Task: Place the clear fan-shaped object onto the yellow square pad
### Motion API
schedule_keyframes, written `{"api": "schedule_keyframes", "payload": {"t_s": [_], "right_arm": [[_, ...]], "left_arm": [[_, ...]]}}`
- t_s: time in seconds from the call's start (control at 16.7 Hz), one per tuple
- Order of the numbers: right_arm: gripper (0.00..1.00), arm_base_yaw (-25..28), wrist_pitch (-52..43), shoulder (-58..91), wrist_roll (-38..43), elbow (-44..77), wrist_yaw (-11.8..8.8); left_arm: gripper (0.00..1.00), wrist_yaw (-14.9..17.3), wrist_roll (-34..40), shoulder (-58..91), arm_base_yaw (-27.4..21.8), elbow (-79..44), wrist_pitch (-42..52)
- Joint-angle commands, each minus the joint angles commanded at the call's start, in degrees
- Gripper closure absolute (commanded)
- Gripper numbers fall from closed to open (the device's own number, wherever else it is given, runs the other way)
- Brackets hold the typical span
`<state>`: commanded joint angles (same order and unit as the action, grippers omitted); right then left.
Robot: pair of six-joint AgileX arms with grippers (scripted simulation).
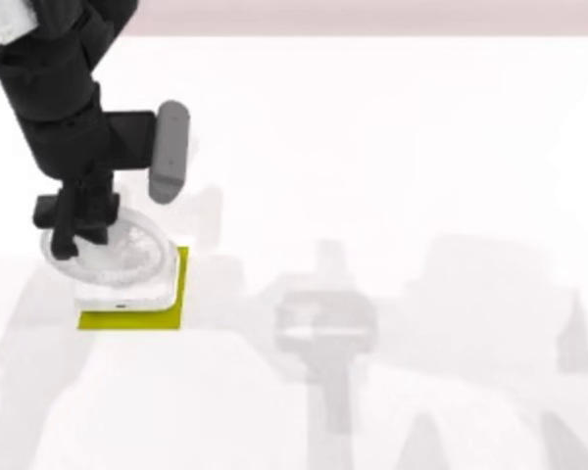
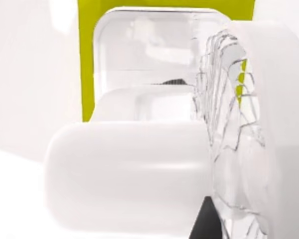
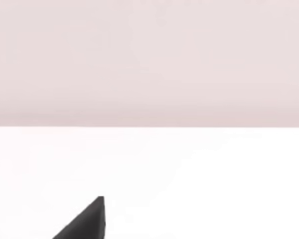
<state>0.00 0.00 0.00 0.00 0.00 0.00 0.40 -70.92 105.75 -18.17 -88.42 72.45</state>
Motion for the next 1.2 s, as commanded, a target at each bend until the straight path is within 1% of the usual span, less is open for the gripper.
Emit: {"api": "schedule_keyframes", "payload": {"t_s": [0.06,0.84,0.9,1.2], "right_arm": [[0.0,0.0,0.0,0.0,0.0,0.0,0.0],[0.0,0.0,0.0,0.0,0.0,0.0,0.0],[0.0,0.0,0.0,0.0,0.0,0.0,0.0],[0.0,0.0,0.0,0.0,0.0,0.0,0.0]], "left_arm": [[1.0,0.0,0.0,0.0,0.0,0.0,0.0],[0.02,0.0,0.0,0.0,0.0,0.0,0.0],[0.0,0.0,0.0,0.0,0.0,0.0,0.0],[0.0,0.0,0.0,0.0,0.0,0.0,0.0]]}}
